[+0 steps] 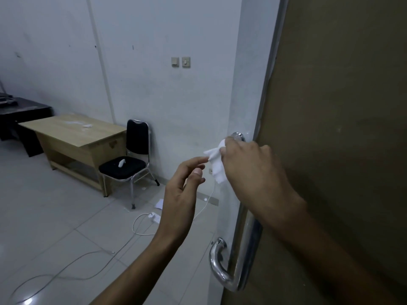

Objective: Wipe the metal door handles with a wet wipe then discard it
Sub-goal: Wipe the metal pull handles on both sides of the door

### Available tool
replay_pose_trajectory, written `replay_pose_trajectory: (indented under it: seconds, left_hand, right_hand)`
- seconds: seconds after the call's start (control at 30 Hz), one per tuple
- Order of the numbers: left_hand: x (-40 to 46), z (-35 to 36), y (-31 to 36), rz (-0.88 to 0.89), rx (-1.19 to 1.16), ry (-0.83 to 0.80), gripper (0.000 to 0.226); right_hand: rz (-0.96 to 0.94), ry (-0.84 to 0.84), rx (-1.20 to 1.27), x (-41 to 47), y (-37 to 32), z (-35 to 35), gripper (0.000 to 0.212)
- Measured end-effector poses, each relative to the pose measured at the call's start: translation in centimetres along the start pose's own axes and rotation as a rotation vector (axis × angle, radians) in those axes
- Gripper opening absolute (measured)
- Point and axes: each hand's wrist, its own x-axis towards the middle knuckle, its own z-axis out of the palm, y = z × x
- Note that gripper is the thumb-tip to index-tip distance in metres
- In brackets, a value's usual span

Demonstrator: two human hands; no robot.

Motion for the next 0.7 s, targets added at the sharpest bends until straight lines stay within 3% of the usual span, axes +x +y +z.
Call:
replay_pose_trajectory:
  seconds: [0.1, 0.17, 0.23, 0.37, 0.5, 0.7]
  left_hand:
    - [-0.2, 0.3, 0.5, 0.022, 0.014, 0.023, 0.031]
    - [-0.2, 0.6, 0.6, 0.027, 0.027, 0.036, 0.031]
    - [-0.3, 1.2, 0.8, 0.041, 0.056, 0.042, 0.031]
    - [-0.8, 2.4, 1.0, 0.076, 0.128, 0.006, 0.035]
    - [-1.2, 2.7, 1.1, 0.078, 0.173, -0.007, 0.039]
    - [-1.2, 2.7, 1.5, 0.060, 0.250, -0.016, 0.039]
  right_hand:
    - [-0.082, 0.039, -0.064, -0.6, 1.0, -0.2, 0.034]
    - [-0.097, 0.069, 0.019, -1.2, 2.1, 0.2, 0.023]
    - [-0.035, 0.024, 0.285, -1.7, 3.2, 0.7, 0.031]
    - [0.193, -0.138, 1.011, -3.8, 4.4, 1.2, 0.066]
    - [0.215, -0.189, 1.343, -5.5, 5.2, 3.0, 0.066]
    - [0.074, -0.261, 1.346, -3.9, 5.4, 2.9, 0.051]
